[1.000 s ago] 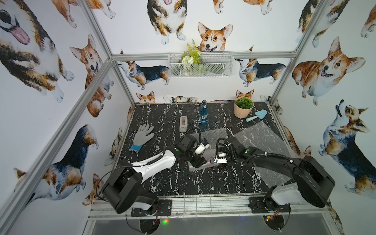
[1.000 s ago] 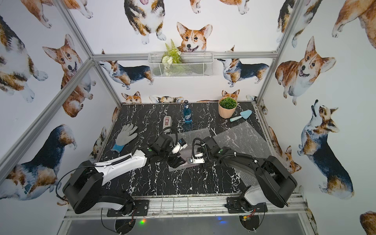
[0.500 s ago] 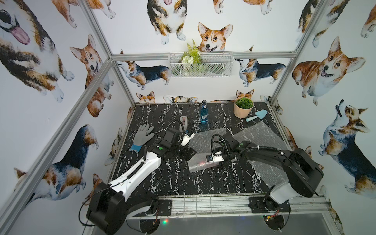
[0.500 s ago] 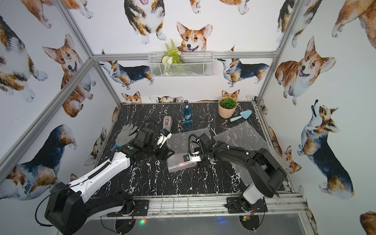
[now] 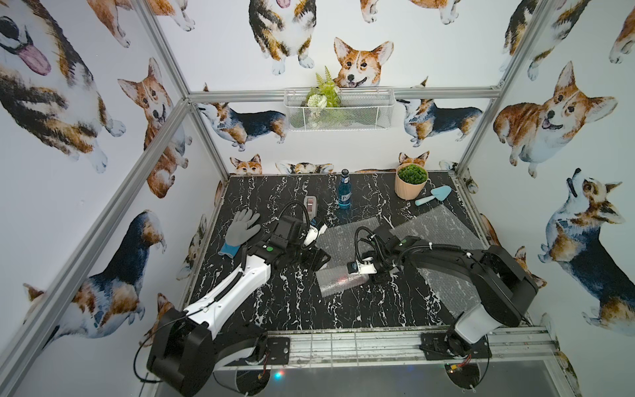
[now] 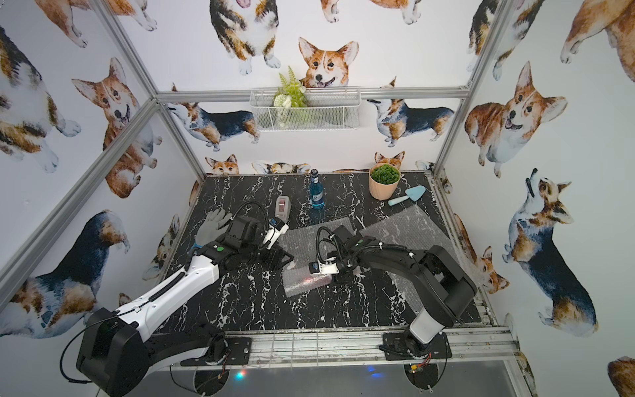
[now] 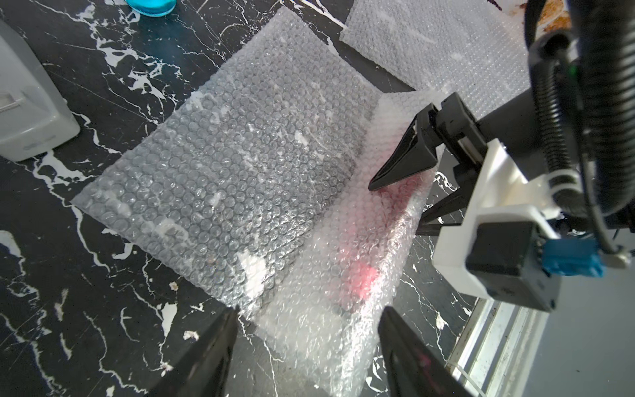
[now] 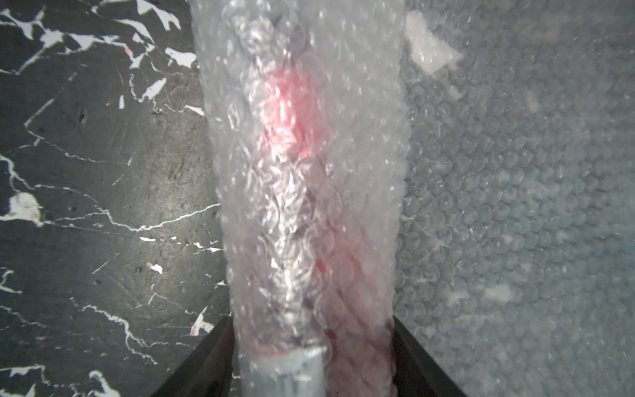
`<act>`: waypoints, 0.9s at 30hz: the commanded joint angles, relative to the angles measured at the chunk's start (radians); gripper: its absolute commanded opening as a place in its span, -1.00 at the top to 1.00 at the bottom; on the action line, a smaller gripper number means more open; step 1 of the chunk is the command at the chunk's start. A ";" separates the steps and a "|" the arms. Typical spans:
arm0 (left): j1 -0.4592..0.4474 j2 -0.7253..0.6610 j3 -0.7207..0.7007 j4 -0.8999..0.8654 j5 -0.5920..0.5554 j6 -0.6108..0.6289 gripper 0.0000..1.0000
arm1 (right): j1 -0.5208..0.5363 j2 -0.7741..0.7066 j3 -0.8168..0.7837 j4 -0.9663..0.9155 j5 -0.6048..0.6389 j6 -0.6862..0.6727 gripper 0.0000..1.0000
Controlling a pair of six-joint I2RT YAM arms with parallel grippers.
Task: Wrap wine bottles in bubble wrap
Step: Wrap the wine bottle in bubble wrap.
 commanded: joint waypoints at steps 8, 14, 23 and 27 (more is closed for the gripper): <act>0.015 0.004 0.061 -0.067 0.053 0.020 -0.39 | 0.005 0.082 0.109 -0.226 -0.080 0.069 -0.13; 0.017 0.005 0.083 -0.071 0.068 0.020 -0.39 | 0.004 0.130 0.169 -0.291 -0.132 0.135 -0.09; 0.017 -0.121 0.050 -0.147 0.003 0.086 -0.39 | -0.052 0.275 0.358 -0.502 -0.242 0.174 -0.07; -0.005 -0.254 0.008 -0.186 0.063 0.207 -0.37 | -0.059 0.345 0.432 -0.589 -0.271 0.164 -0.09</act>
